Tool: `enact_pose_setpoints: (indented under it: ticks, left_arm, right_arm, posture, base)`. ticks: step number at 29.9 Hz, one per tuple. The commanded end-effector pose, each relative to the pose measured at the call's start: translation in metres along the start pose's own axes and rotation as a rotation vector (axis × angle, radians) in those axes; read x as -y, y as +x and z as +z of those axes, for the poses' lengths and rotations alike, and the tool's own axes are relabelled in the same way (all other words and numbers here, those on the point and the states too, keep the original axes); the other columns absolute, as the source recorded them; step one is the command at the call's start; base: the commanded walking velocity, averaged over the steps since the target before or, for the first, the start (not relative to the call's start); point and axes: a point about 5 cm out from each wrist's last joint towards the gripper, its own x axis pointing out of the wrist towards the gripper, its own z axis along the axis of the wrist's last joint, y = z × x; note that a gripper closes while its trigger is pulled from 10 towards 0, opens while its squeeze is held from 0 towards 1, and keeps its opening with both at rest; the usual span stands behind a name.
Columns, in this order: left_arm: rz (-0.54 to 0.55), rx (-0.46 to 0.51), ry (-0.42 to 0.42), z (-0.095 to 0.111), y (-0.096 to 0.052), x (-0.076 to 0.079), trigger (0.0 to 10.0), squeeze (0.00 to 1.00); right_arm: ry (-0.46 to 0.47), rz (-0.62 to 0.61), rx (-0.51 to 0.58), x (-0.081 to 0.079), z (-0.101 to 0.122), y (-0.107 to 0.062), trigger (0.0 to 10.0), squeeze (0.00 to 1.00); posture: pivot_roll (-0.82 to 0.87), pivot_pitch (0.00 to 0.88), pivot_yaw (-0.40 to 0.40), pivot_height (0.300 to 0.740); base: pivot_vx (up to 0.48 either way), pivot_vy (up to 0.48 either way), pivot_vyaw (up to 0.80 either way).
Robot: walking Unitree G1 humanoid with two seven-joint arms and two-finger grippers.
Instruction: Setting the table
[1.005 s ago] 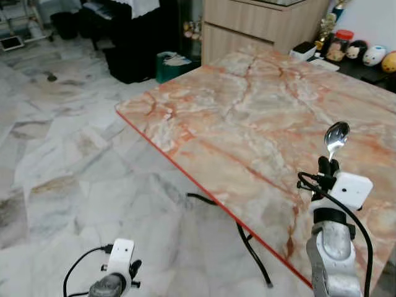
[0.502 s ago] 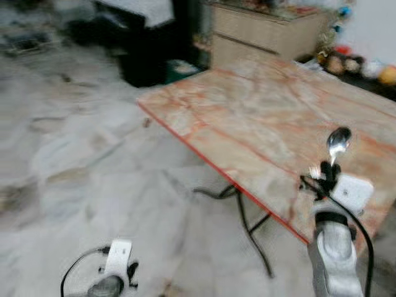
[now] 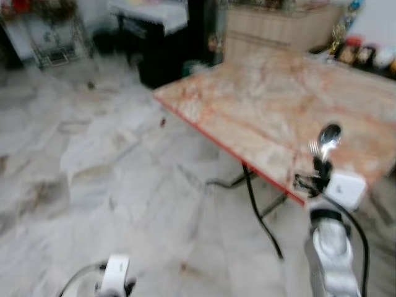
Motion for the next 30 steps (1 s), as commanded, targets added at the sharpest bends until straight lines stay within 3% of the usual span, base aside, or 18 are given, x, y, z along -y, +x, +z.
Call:
enact_pose_setpoints:
  ticks: [1,11,30]
  left_arm:
    - [-0.003,-0.003,-0.009,0.0,0.0,0.002,10.0,0.0]
    - [0.001,-0.003,-0.016,0.0,0.001,0.005,10.0,0.0]
    - [0.012,-0.029,-0.002,-0.007,-0.001,0.0,10.0,0.0]
  right_arm:
    - [0.018,0.022,0.022,-0.007,0.005,0.003,10.0,0.0]
    - [0.022,0.017,0.011,-0.007,0.005,0.004,10.0,0.0]
    - [0.031,0.039,0.024,-0.012,0.012,0.014,10.0,0.0]
  posture:
    - [0.01,0.0,-0.008,0.74]
    - [0.01,0.0,-0.014,0.74]
    - [0.0,0.0,-0.011,0.74]
  base:
    - [0.0,0.0,0.0]
    - [0.0,0.0,0.0]
    - [0.0,0.0,-0.7]
